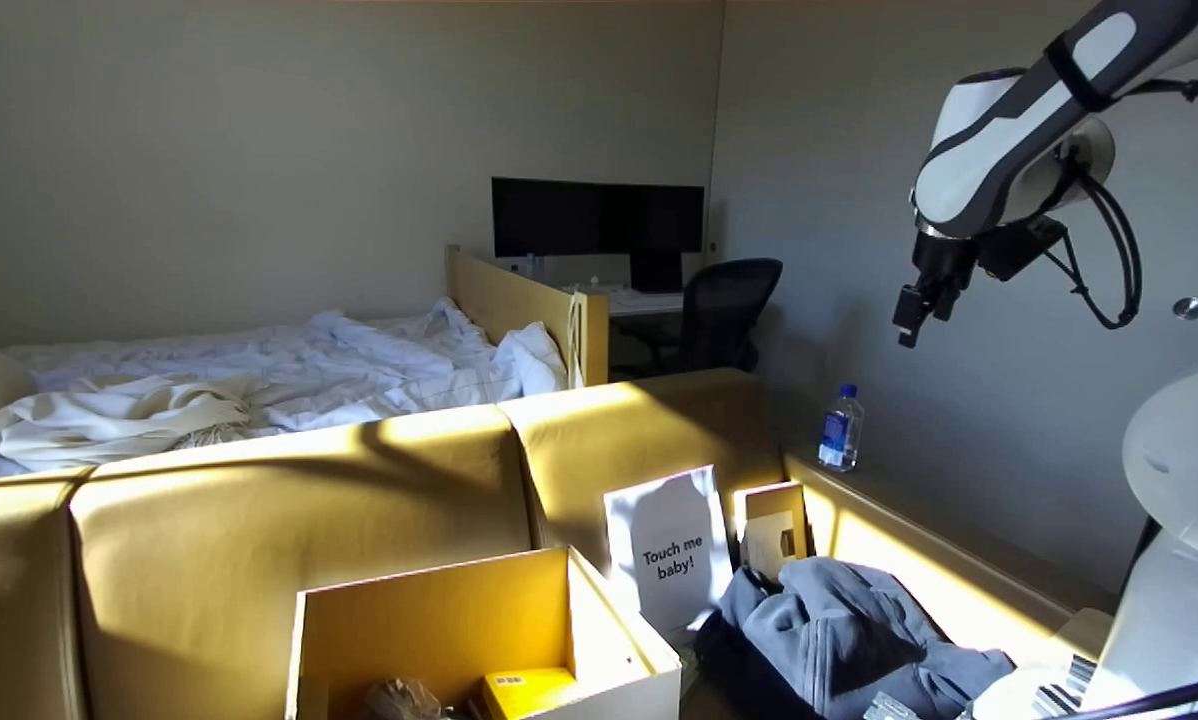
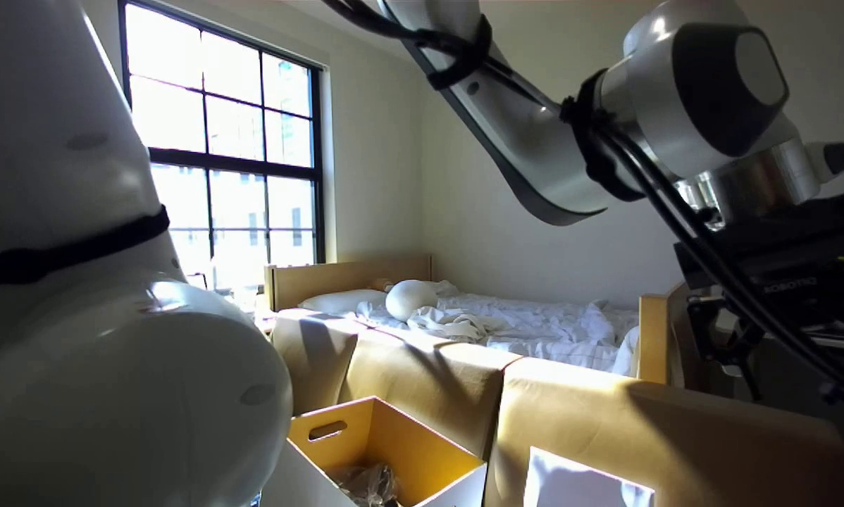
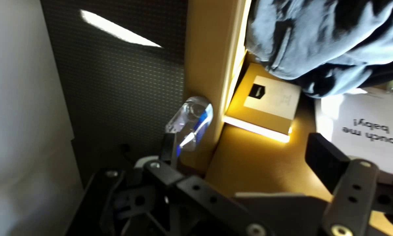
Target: Put the water inside the box
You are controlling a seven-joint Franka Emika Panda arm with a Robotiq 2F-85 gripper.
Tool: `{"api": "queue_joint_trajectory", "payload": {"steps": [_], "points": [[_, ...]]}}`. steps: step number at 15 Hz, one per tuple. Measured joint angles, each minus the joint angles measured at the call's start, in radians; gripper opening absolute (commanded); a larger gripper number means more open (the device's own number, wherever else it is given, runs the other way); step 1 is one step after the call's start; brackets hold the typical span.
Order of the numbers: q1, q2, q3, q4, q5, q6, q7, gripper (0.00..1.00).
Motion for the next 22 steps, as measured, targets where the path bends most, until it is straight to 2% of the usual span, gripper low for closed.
{"api": "queue_joint_trajectory", "payload": {"steps": [2, 4, 6, 10, 12, 15, 18, 22], "points": [[0.011, 0.122, -0.037, 0.082, 0.032, -0.006, 0.045, 1.00], [0.047, 0.243, -0.067, 0.193, 0.192, -0.089, 0.015, 1.00], [0.018, 0.297, -0.027, 0.234, 0.212, -0.100, 0.011, 1.00], [-0.014, 0.276, -0.003, 0.218, 0.211, -0.100, 0.011, 1.00], [-0.045, 0.274, 0.036, 0.218, 0.203, -0.096, 0.011, 1.00], [-0.090, 0.296, 0.095, 0.233, 0.194, -0.030, 0.015, 1.00], [-0.128, 0.395, 0.123, 0.311, 0.254, 0.045, -0.011, 1.00], [-0.228, 0.628, 0.171, 0.518, 0.368, 0.057, -0.055, 1.00]]}}
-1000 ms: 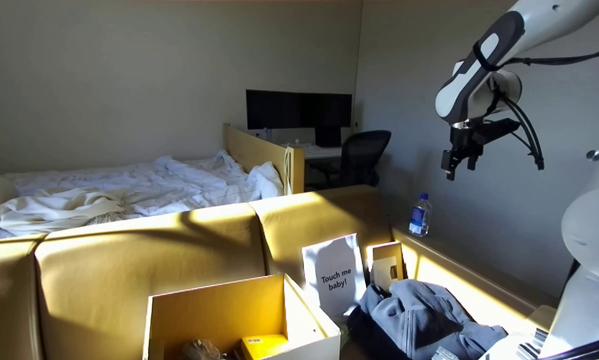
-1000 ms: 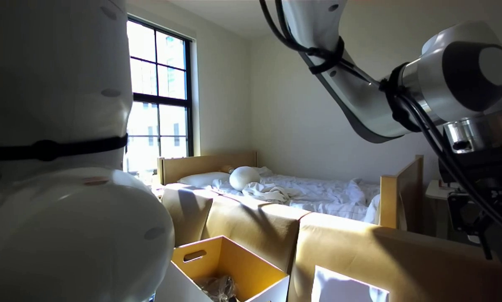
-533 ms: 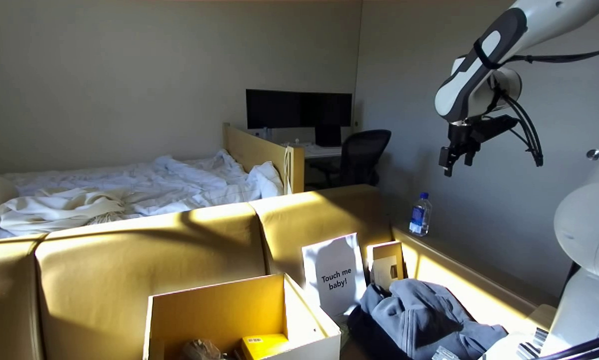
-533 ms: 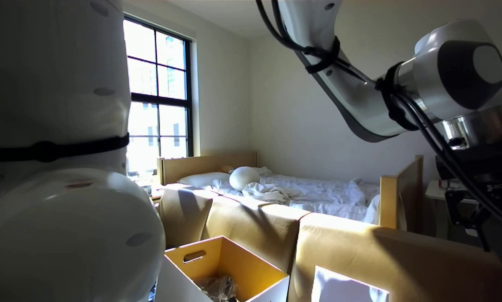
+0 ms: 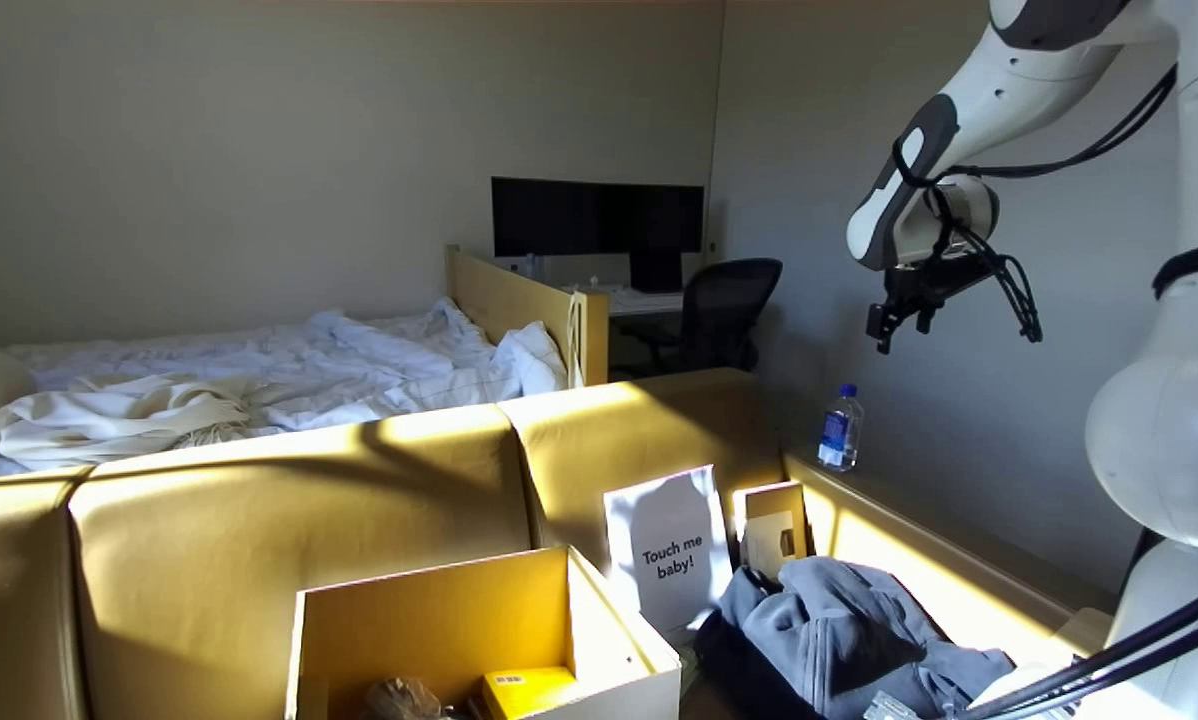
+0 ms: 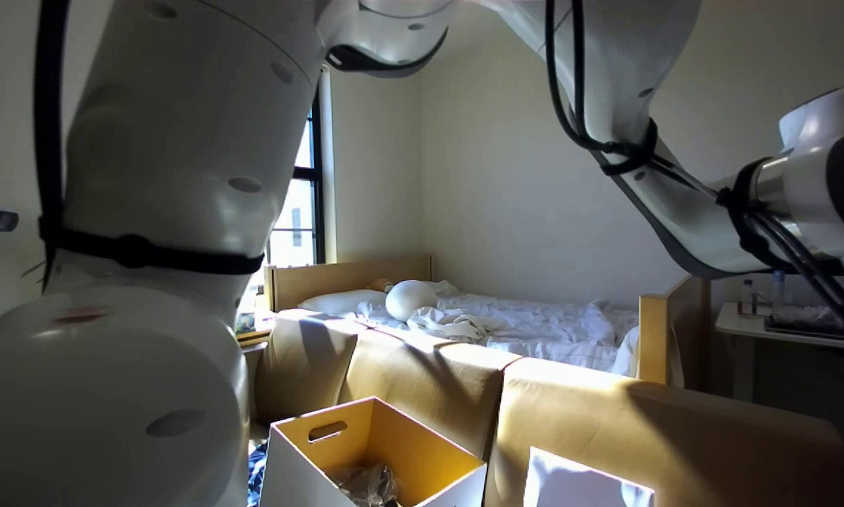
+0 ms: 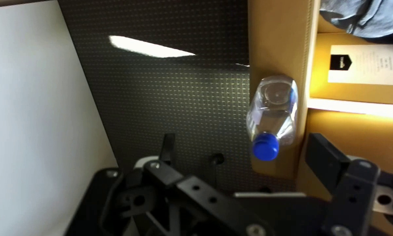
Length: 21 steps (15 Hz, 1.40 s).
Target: Put the water inside the box
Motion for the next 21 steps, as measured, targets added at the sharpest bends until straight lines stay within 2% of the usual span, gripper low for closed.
{"api": "queue_joint_trajectory", "payload": {"steps": [2, 6, 8, 10, 13, 16, 18, 21], "points": [[-0.081, 0.116, 0.061, 0.116, 0.086, -0.005, -0.035, 1.00], [-0.278, 0.310, 0.269, 0.362, 0.294, -0.099, -0.170, 1.00], [-0.346, 0.385, 0.357, 0.487, 0.359, -0.178, -0.205, 1.00], [-0.384, 0.451, 0.413, 0.608, 0.397, -0.254, -0.217, 1.00], [-0.389, 0.529, 0.424, 0.753, 0.390, -0.407, -0.217, 1.00], [-0.381, 0.565, 0.416, 0.818, 0.343, -0.580, -0.225, 1.00], [-0.366, 0.567, 0.391, 0.819, 0.289, -0.590, -0.218, 1.00], [-0.328, 0.567, 0.327, 0.813, 0.214, -0.517, -0.188, 1.00]]}}
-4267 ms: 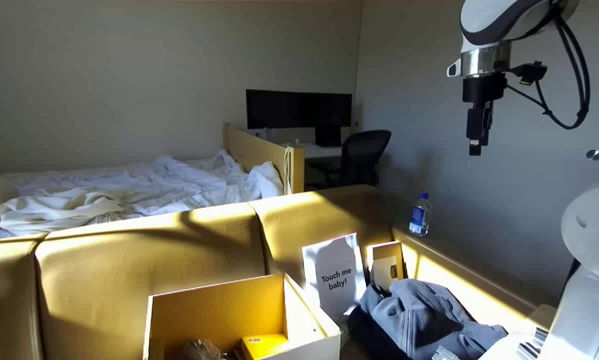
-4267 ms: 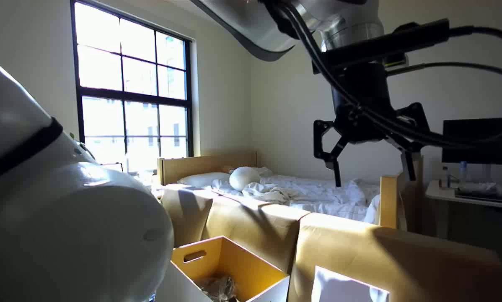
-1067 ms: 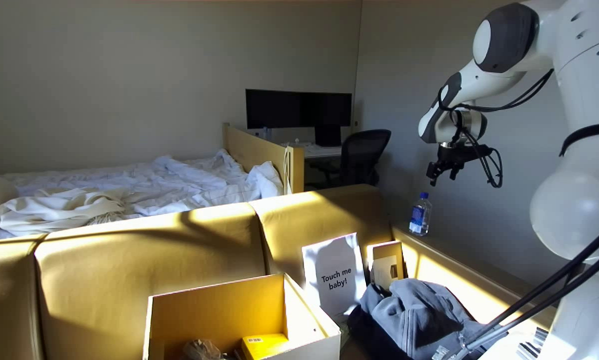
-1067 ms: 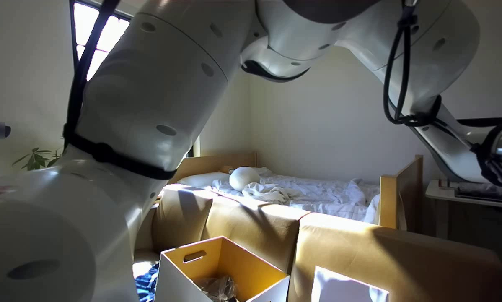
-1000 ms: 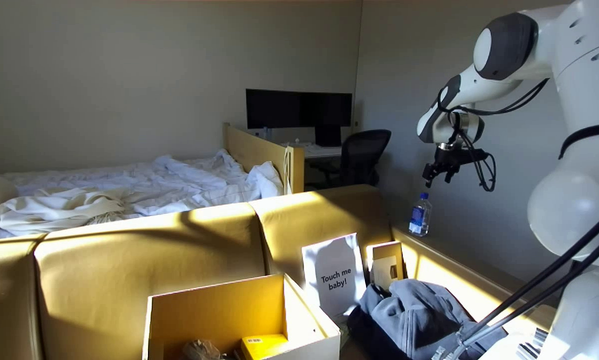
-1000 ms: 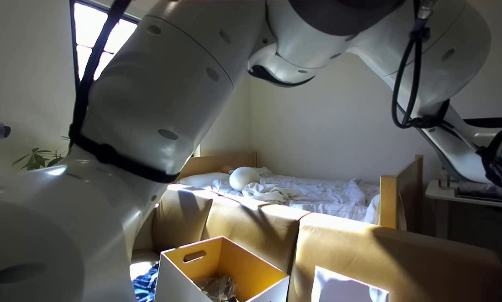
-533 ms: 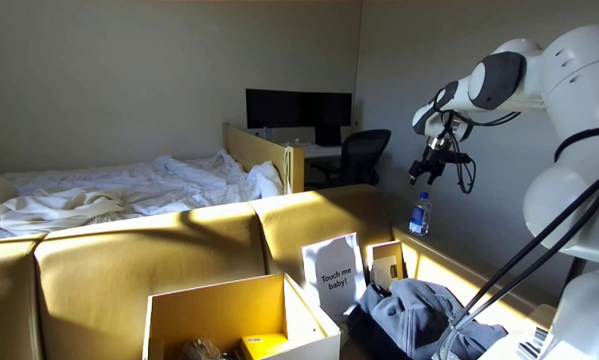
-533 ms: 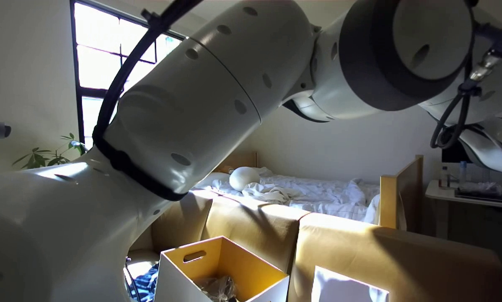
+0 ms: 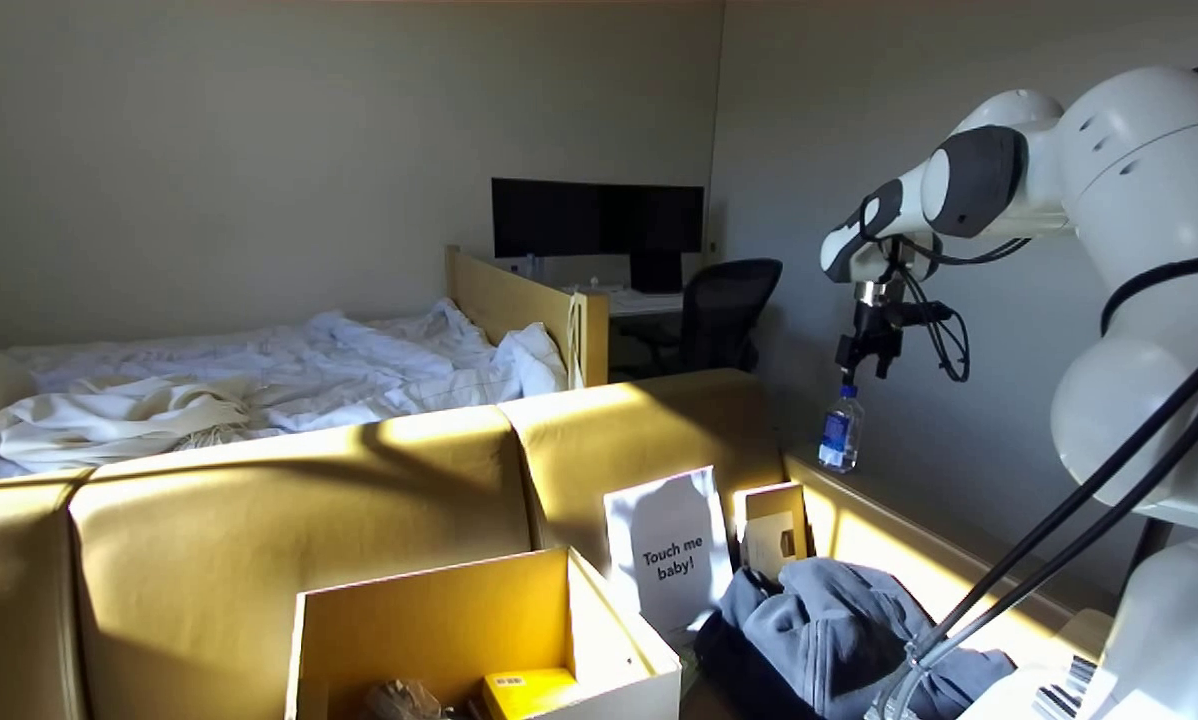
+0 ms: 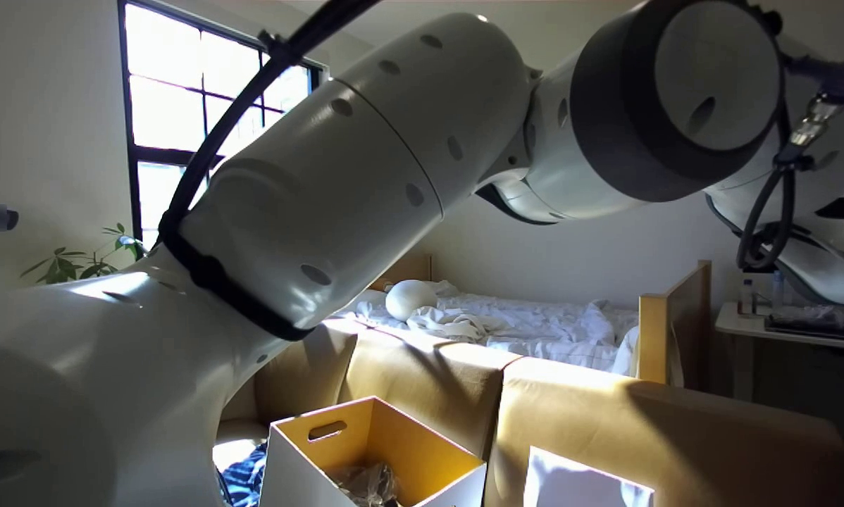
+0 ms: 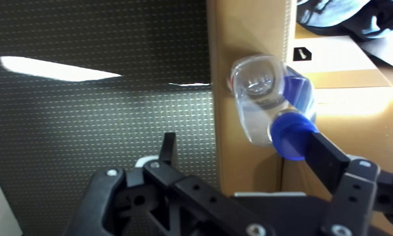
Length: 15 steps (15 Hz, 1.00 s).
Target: Put the water inside the box
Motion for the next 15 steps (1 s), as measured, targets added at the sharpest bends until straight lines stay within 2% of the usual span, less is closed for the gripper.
{"api": "queue_joint_trajectory", "payload": {"steps": [3, 9, 15], "points": [[0.027, -0.001, -0.027, -0.017, -0.014, 0.052, 0.016, 1.00], [0.064, -0.003, -0.019, -0.065, -0.014, 0.045, 0.016, 1.00], [0.070, -0.004, -0.019, -0.073, -0.014, 0.039, 0.016, 1.00]]}}
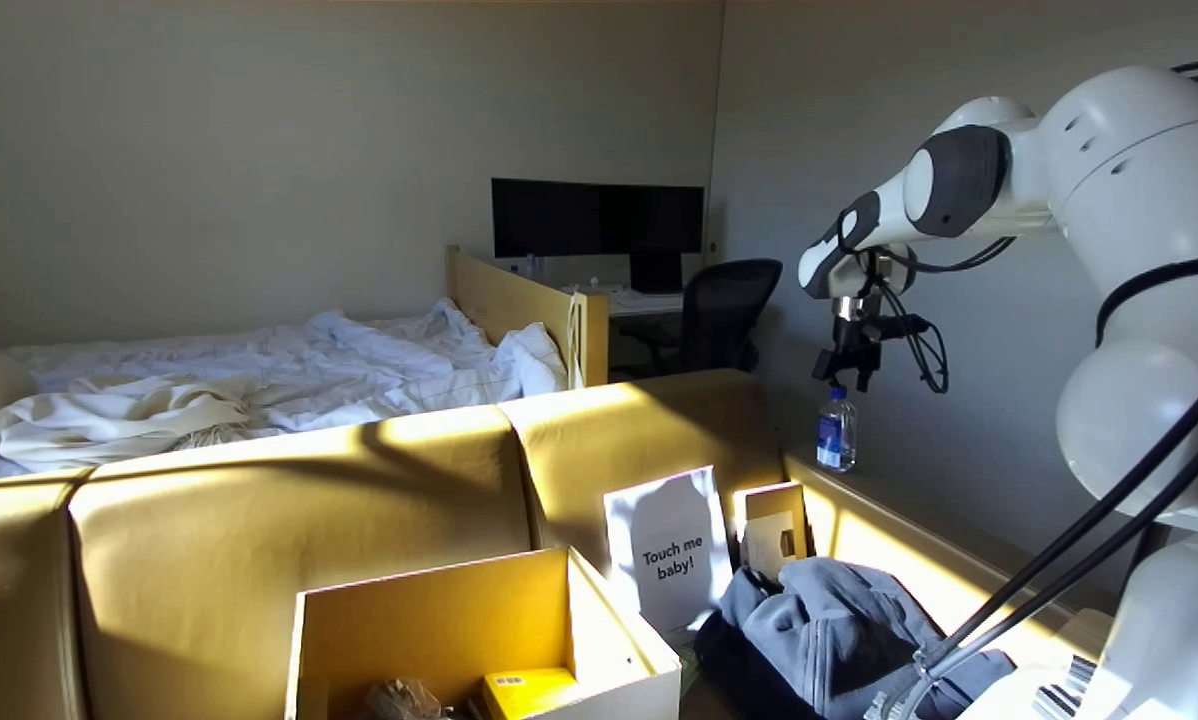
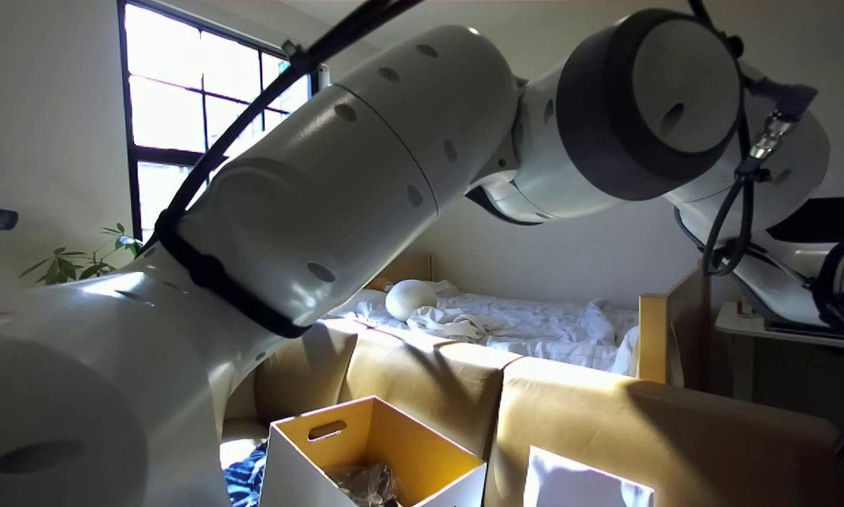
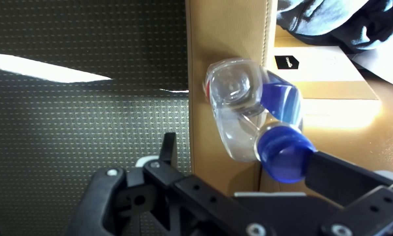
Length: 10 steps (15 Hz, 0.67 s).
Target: Put the water inside the box
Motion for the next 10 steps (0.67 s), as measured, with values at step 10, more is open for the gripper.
{"api": "queue_joint_trajectory", "payload": {"steps": [10], "points": [[0.001, -0.080, 0.005, 0.015, 0.009, -0.001, 0.000, 1.00]]}}
